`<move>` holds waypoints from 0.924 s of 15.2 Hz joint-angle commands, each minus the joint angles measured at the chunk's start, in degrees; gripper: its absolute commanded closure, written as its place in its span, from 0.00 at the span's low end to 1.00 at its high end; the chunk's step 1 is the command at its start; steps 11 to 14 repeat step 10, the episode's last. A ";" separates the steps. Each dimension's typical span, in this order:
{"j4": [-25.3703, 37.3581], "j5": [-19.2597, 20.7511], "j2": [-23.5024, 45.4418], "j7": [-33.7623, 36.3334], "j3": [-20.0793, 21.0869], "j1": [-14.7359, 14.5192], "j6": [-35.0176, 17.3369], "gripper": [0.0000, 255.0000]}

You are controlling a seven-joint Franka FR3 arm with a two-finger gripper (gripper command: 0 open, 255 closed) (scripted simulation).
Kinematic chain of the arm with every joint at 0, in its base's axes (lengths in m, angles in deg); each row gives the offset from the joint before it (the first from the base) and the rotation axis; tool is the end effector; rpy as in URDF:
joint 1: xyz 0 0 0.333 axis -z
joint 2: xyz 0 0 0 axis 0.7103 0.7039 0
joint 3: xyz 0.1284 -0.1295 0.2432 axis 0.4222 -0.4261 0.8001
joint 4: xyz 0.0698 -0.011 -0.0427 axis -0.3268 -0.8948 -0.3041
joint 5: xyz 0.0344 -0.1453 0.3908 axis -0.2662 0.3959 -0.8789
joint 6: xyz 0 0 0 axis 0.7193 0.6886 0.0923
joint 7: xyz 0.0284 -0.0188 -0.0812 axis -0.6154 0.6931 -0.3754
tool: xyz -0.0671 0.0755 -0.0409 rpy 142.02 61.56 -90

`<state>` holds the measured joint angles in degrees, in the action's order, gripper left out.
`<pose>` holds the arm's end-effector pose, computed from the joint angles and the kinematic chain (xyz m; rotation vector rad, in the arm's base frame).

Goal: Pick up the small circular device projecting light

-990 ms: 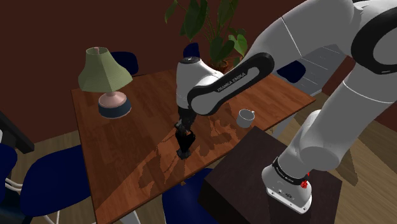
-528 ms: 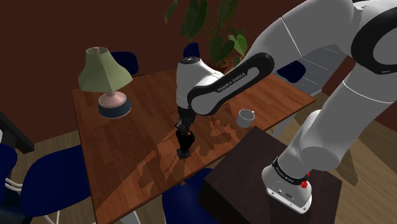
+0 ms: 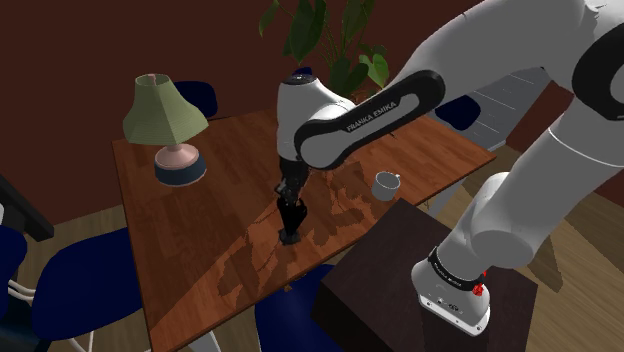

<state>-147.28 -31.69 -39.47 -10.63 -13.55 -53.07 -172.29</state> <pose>0.4568 0.2110 0.2989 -3.1171 -0.2436 0.0688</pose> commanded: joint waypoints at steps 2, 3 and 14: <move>0.79 -0.51 -1.68 -0.40 -0.11 0.02 2.44 1.00; 1.11 -0.65 -2.19 -0.50 -0.15 0.02 3.25 1.00; 2.95 -1.24 -4.59 -0.90 -0.36 0.00 7.42 1.00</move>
